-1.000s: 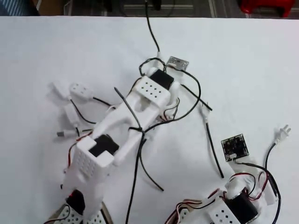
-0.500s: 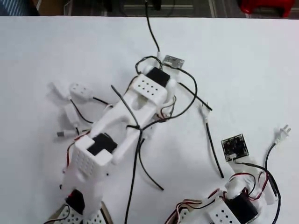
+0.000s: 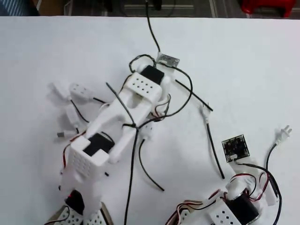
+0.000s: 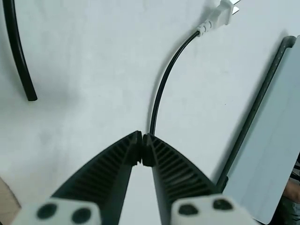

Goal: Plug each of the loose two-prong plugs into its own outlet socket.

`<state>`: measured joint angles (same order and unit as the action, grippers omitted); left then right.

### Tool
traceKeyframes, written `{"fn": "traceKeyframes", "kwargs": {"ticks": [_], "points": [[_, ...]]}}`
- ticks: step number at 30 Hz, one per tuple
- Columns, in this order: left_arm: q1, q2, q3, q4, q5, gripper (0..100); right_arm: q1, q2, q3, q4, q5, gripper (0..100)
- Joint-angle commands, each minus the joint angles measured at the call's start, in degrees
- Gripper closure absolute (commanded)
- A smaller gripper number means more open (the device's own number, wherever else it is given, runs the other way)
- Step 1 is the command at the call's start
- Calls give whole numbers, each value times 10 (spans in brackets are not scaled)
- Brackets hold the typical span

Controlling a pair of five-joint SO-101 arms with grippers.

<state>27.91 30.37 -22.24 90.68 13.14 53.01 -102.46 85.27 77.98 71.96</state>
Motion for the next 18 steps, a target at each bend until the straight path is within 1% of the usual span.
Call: {"fn": "traceKeyframes", "kwargs": {"ticks": [1,10,13,15,18], "points": [[-4,-36,0,-10,-4,975,1,0,7,0,3,978],[12,-36,38,-40,3,975,4,0,7,0,3,978],[12,-42,40,-37,6,975,4,0,7,0,3,978],[11,-42,34,-24,25,975,4,0,7,0,3,978],[12,-42,17,-4,30,975,4,0,7,0,3,978]]}}
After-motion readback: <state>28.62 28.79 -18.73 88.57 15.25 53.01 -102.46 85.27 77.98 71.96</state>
